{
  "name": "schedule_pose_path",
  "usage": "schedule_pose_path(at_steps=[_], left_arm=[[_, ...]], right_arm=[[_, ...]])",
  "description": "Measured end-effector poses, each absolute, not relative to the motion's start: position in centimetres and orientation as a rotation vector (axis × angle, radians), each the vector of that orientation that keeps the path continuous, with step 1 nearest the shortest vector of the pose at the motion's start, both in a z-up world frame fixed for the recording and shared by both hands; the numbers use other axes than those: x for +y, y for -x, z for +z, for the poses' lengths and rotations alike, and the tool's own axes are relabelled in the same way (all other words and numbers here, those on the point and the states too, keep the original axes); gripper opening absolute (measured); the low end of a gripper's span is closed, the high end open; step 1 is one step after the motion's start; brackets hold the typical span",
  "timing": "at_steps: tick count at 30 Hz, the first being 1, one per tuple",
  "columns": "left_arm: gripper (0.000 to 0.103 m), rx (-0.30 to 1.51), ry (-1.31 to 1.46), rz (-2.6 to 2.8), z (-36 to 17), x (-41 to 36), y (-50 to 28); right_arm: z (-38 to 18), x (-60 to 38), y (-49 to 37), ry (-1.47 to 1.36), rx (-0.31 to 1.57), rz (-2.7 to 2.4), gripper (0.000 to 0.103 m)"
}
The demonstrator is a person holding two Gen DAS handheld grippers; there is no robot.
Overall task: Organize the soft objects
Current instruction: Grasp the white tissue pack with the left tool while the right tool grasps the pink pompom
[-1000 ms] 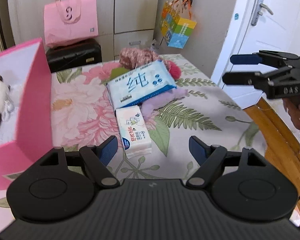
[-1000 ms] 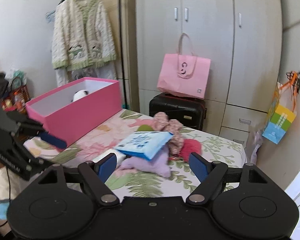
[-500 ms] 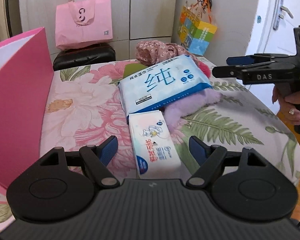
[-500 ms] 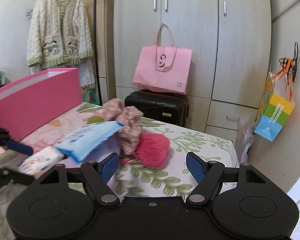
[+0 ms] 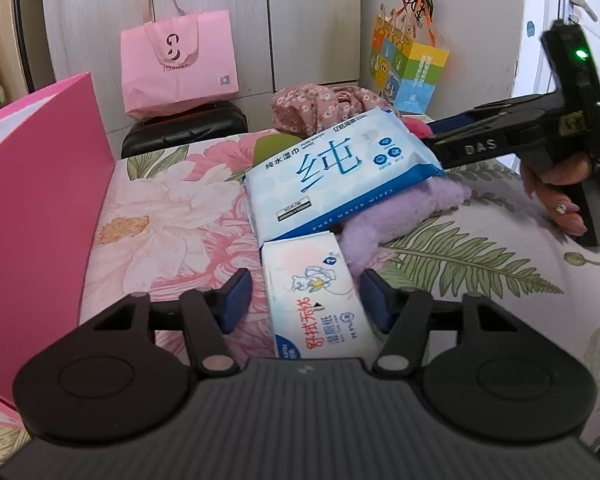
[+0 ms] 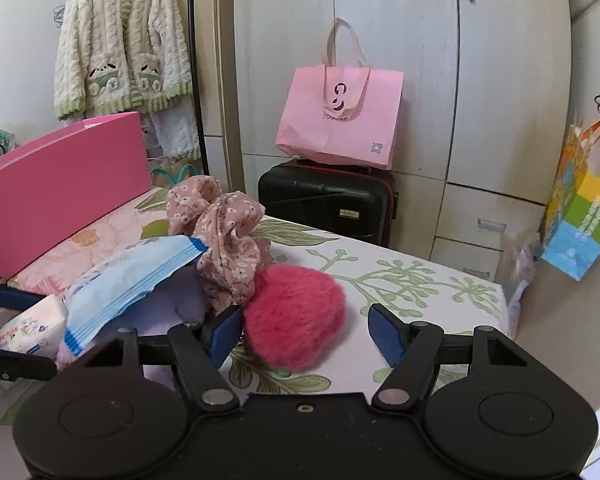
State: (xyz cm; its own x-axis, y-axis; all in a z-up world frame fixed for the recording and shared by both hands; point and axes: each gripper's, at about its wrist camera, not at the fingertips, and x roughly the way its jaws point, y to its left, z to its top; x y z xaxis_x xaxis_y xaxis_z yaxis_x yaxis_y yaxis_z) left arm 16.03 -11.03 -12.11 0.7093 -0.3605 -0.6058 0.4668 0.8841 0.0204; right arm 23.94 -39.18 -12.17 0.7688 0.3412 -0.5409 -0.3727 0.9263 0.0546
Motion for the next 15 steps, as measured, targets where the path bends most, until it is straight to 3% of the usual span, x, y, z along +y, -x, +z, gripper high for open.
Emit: schedule_pose_path(at_steps=[2, 3, 6, 15], left_arm=[[0.047, 0.630, -0.171, -0.472, -12.1, -11.1, -15.9], [0.046, 0.628, -0.168, -0.471, -12.1, -11.1, -15.9], [0.042, 0.622, -0.166, -0.463, -12.1, -11.2, -15.8], [0.040, 0.640, -0.089, -0.436, -11.8, -10.4, -15.7]], right_arm=[[-12.4, -39.1, -24.3, 0.051, 0.584, 0.404, 0.067], [-12.4, -39.0, -24.4, 0.050, 0.586, 0.408, 0.056], [-12.3, -38.7, -24.1, 0.069, 0.576, 0.405, 0.051], [-12.1, -39.7, -22.2, 0.020, 0.615, 0.307, 0.050]])
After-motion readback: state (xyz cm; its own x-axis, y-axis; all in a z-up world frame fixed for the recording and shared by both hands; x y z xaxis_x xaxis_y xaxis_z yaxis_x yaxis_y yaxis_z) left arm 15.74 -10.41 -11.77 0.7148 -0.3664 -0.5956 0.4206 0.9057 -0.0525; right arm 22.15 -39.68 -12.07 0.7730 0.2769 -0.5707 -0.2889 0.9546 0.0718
